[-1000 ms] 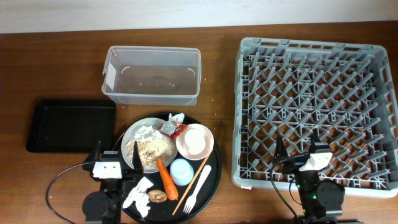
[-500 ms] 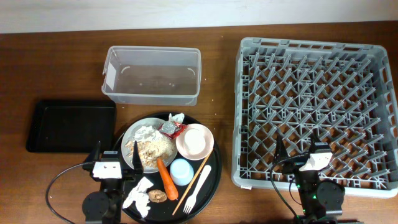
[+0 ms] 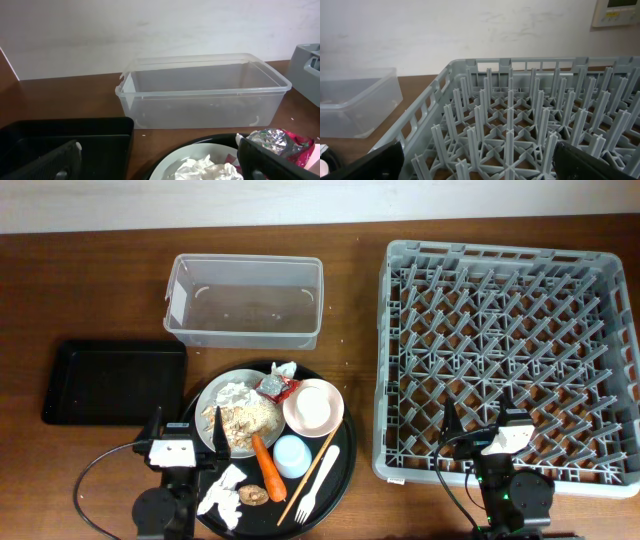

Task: Sort waste into correct bins and load items into the dishwasher rack
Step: 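Move the left gripper over the plate toward the tissue and wrapper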

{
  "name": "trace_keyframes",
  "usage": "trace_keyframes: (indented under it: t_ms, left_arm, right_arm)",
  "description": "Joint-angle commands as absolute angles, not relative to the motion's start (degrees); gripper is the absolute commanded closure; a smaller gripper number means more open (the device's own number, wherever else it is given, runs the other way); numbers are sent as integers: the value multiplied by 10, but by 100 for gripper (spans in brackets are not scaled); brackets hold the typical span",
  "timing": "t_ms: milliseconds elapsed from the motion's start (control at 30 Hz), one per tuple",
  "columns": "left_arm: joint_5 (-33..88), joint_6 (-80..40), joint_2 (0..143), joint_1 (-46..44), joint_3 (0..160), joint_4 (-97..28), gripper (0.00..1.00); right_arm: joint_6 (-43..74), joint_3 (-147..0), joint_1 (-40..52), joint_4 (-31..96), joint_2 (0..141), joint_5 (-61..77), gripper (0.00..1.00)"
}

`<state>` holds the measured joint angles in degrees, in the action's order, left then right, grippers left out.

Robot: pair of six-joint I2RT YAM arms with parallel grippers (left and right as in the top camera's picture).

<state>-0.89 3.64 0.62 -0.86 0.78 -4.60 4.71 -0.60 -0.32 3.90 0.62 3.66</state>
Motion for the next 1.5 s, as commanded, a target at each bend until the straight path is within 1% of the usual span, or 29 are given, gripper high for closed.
trace_keyframes:
  t_ms: [0, 300, 400, 500, 667, 800, 900, 1000, 1067, 1200, 1300, 1367, 1467]
  left_arm:
    - [-2, 39, 4, -7, 5, -48, 1]
    - [9, 25, 4, -7, 18, -64, 1]
    - [9, 15, 4, -7, 50, -118, 1]
    - [9, 6, 23, -7, 105, -190, 1]
    - [20, 6, 114, -7, 206, -253, 1]
    - [42, 6, 233, -7, 301, -309, 1]
    - [67, 7, 337, -7, 391, -387, 1]
    - [78, 7, 403, -7, 453, -450, 0]
    - [99, 6, 425, -7, 473, -475, 1]
    - [112, 6, 425, -7, 473, -476, 1]
    - [136, 6, 433, -7, 473, -436, 1]
    - [138, 7, 478, -7, 481, -409, 1]
    - [142, 10, 584, -7, 517, -410, 1]
  right_arm:
    - [49, -3, 0, 42, 2, 34, 2]
    - [49, -9, 1, 47, 2, 35, 2]
    - [50, -29, 0, 56, 4, 42, 2]
    - [49, -74, 1, 121, 24, 43, 2]
    - [49, -168, 1, 188, 109, 47, 2]
    - [49, -291, 1, 285, 230, 58, 2]
    - [49, -422, 1, 421, 347, 71, 2]
    - [49, -529, 1, 545, 448, 73, 2]
    - [49, -574, 1, 594, 505, 102, 2]
    - [49, -583, 1, 599, 548, 125, 2]
    - [49, -583, 0, 603, 554, 125, 2]
    - [49, -583, 1, 605, 554, 125, 2]
    - [49, -583, 1, 607, 554, 125, 2]
